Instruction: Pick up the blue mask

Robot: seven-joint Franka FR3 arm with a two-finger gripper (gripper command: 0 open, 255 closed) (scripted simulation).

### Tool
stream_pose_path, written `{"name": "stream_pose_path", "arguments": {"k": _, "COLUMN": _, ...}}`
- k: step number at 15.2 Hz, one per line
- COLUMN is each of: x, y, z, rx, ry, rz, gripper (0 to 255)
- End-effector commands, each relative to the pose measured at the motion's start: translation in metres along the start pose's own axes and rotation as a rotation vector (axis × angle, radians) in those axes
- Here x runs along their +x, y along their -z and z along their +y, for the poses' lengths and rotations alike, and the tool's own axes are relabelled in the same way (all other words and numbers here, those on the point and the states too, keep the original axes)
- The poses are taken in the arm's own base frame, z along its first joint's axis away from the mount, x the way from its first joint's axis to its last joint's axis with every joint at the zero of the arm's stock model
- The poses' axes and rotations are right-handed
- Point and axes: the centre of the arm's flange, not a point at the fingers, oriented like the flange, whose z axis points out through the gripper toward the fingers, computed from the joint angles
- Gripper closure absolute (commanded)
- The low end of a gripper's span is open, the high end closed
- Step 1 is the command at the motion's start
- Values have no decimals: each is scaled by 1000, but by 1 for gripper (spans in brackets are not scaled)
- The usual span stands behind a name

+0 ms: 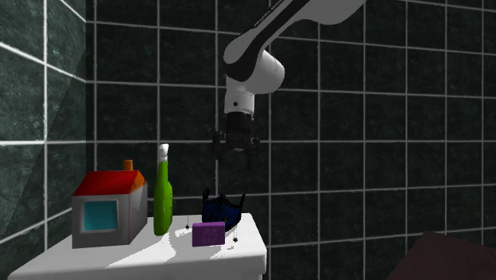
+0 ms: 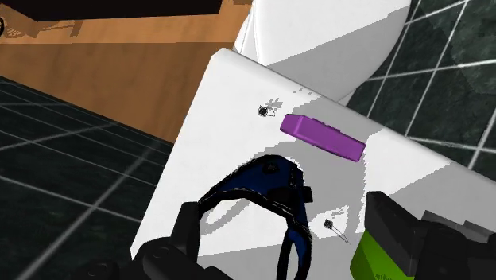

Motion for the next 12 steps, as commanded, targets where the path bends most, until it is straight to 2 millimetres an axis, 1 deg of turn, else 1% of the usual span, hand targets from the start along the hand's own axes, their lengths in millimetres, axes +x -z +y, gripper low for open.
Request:
{"name": "stream_pose_path", "arguments": {"k": 1, "x": 20, "y": -16, "z": -10, "rx": 10, "ry": -3, "rz": -2, "gripper": 0}}
{"name": "stream_pose_path", "arguments": {"k": 7, "x": 79, "y": -60, "z": -37, "rx": 38, "ry": -11, "rz": -8, "gripper": 0}}
{"name": "stream_pose_path", "arguments": {"k": 8, "x": 87, "y": -65, "z": -41, "rx": 42, "ry": -12, "rz": -9, "gripper": 0}}
{"name": "stream_pose_path", "arguments": {"k": 12, "x": 89, "y": -86, "z": -38, "rx": 42, "ry": -12, "rz": -9, "gripper": 0}}
